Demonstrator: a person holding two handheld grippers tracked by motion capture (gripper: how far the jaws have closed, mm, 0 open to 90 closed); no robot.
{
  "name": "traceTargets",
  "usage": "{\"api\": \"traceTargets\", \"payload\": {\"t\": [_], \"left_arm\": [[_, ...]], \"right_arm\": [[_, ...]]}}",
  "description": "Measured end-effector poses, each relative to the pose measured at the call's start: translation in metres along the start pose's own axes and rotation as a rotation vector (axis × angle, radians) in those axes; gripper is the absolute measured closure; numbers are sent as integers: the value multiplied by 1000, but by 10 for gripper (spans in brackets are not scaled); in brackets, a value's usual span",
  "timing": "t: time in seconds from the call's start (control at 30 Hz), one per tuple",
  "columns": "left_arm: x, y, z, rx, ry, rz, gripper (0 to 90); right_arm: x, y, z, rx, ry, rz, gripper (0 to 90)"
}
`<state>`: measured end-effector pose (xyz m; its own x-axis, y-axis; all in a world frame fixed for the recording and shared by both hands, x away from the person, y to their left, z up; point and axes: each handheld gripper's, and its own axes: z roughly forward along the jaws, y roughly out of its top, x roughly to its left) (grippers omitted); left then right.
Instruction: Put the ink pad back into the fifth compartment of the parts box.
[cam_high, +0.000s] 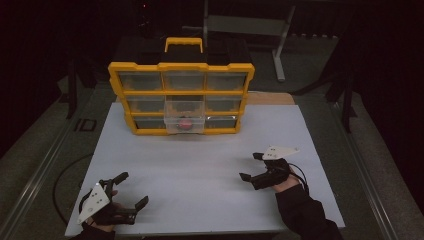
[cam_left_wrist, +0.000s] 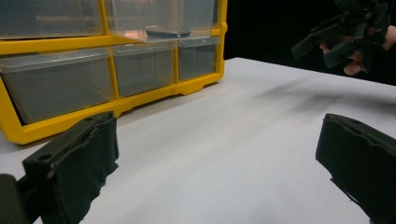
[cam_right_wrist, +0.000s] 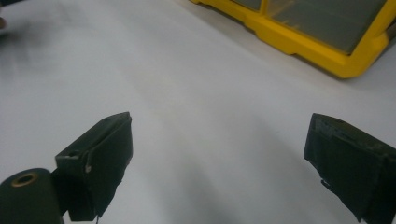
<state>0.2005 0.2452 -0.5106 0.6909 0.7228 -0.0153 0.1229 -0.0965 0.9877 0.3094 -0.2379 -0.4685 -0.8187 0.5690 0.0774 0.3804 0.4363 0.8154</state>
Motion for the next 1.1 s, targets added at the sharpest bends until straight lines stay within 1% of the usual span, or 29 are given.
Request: {"api": "traceTargets", "payload": {"t": [0.03, 0.07, 0.1, 0.27, 0.33, 0.4, 0.47, 0.53, 0.7, 0.73, 0.77, 0.83, 0.93, 1.0, 1.1], "left_arm": [[0, 0, 0, 0, 0, 1, 2], [0, 0, 0, -2, 0, 1, 2], [0, 0, 0, -1, 0, 1, 2], [0, 0, 0, -1, 0, 1, 2], [0, 0, 0, -1, 0, 2, 2], [0, 0, 0, -1, 0, 2, 2], [0, 0, 0, -1, 0, 3, 2], [0, 0, 0, -1, -1, 2, 2], [-1, 0, 0, 0, -1, 4, 2], [-1, 0, 0, 1, 0, 4, 2], [-1, 0, 0, 1, 0, 4, 2], [-1, 0, 0, 1, -1, 6, 2], [-1, 0, 0, 2, -2, 9, 2], [-1, 1, 0, 2, -1, 10, 2], [-1, 1, 0, 2, -1, 10, 2]], "right_arm": [[3, -5, -2, -8, 23, 2, 82], [3, -5, -2, -8, 23, 2, 82], [8, -9, -4, -13, 12, -16, 82], [12, -19, -8, -18, 6, -20, 82], [13, -26, -10, -27, -9, -16, 82], [13, -30, -12, -33, -10, -5, 82], [14, -35, -14, -37, -13, -6, 82], [14, -39, -16, -39, -27, -4, 82], [13, -46, -22, -42, -33, 8, 82], [13, -50, -25, -49, -43, 11, 82], [13, -50, -25, -49, -43, 11, 82], [13, -55, -29, -54, -63, 9, 82], [13, -58, -33, -62, -71, 11, 82], [14, -64, -36, -74, -91, 13, 82], [15, -69, -39, -66, -117, 7, 82]]}}
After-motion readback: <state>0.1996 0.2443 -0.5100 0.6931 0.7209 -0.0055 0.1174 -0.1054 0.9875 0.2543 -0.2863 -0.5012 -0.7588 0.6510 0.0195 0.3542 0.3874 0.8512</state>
